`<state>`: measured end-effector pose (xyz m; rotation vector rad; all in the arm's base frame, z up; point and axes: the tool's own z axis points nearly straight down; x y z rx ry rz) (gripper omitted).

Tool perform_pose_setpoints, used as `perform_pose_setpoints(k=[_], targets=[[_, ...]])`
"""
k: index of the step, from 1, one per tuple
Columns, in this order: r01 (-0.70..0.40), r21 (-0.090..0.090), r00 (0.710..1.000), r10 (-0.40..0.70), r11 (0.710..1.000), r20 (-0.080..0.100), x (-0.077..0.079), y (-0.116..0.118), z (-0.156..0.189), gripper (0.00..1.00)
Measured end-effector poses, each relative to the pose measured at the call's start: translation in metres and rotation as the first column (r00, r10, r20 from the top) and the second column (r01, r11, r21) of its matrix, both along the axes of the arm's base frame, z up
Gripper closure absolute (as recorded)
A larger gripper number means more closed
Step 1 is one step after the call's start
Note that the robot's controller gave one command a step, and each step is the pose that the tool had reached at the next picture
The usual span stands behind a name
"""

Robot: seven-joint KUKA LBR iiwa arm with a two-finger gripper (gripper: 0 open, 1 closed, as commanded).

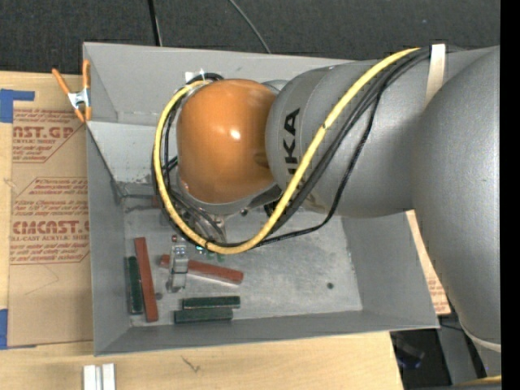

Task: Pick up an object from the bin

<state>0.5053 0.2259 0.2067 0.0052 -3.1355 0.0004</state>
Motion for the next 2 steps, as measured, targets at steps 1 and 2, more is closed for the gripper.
perform_pose_setpoints(k=[1,2], targets=[[0.002,0.001,1.0,-0.002,1.0,0.007,0.002,-0.001,0.003,0.0],[0.035,0.005,0.999,-0.035,0.999,0.013,-0.001,-0.027,-0.044,0.0]])
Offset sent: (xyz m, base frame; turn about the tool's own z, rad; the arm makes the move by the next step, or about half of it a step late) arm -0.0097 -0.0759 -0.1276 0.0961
